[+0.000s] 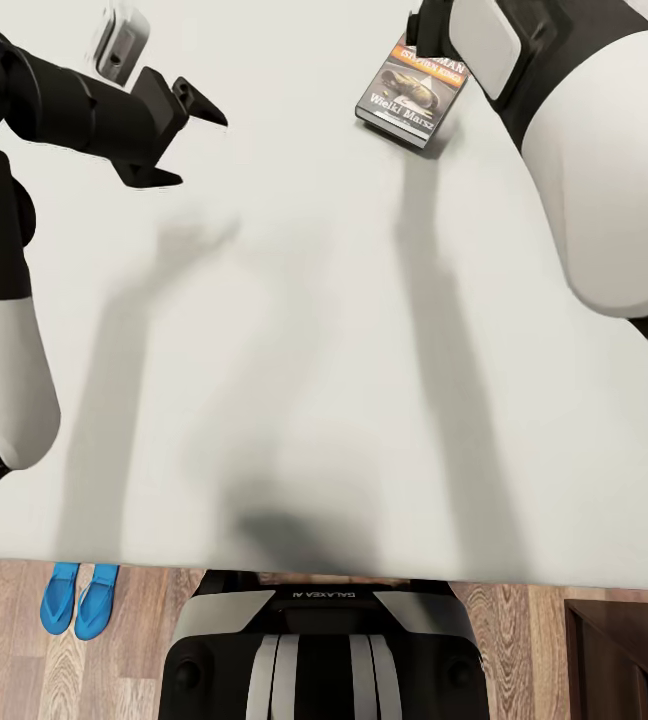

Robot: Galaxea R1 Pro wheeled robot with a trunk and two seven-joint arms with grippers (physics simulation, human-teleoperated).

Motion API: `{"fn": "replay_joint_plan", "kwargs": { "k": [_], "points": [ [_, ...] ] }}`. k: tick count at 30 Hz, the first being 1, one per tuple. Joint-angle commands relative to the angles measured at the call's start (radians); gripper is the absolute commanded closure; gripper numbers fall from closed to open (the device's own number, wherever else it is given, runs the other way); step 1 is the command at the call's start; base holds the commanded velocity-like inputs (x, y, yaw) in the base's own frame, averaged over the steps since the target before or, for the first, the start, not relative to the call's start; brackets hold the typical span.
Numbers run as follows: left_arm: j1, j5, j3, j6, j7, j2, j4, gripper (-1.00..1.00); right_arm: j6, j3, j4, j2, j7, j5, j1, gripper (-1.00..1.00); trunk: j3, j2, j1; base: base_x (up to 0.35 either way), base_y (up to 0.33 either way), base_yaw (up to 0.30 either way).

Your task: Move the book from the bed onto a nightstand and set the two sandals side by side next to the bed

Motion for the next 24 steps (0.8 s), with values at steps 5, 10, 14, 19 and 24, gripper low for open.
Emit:
{"fn": "replay_joint_plan", "kwargs": {
  "k": [5,10,14,19,24],
  "points": [
    [-0.01,0.007,-0.001,0.007,0.01,-0.008,-0.002,-1.0,-0.003,-0.002,0.006,0.001,-0.003,0.0,0.003,-1.0,0.0,0.0,0.0,0.0,0.0,0.0],
    [-0.014,0.006,-0.001,0.007,0.011,-0.012,-0.003,-1.0,-0.01,-0.003,0.014,0.001,-0.003,0.0,0.005,-1.0,0.0,0.0,0.0,0.0,0.0,0.0],
    [-0.015,0.006,-0.002,0.007,0.01,-0.013,-0.003,-1.0,-0.012,-0.004,0.026,0.001,-0.003,-0.001,0.01,-1.0,0.0,0.0,0.0,0.0,0.0,0.0],
    [-0.015,0.005,-0.002,0.007,0.01,-0.013,-0.003,-1.0,-0.013,-0.004,0.033,0.001,-0.003,-0.002,0.022,-1.0,0.0,0.0,0.0,0.0,0.0,0.0],
    [-0.012,0.005,-0.002,0.009,0.009,-0.013,-0.004,-1.0,-0.032,-0.005,0.039,0.001,-0.003,-0.003,0.05,-1.0,0.0,0.0,0.0,0.0,0.0,0.0]
  ]
}}
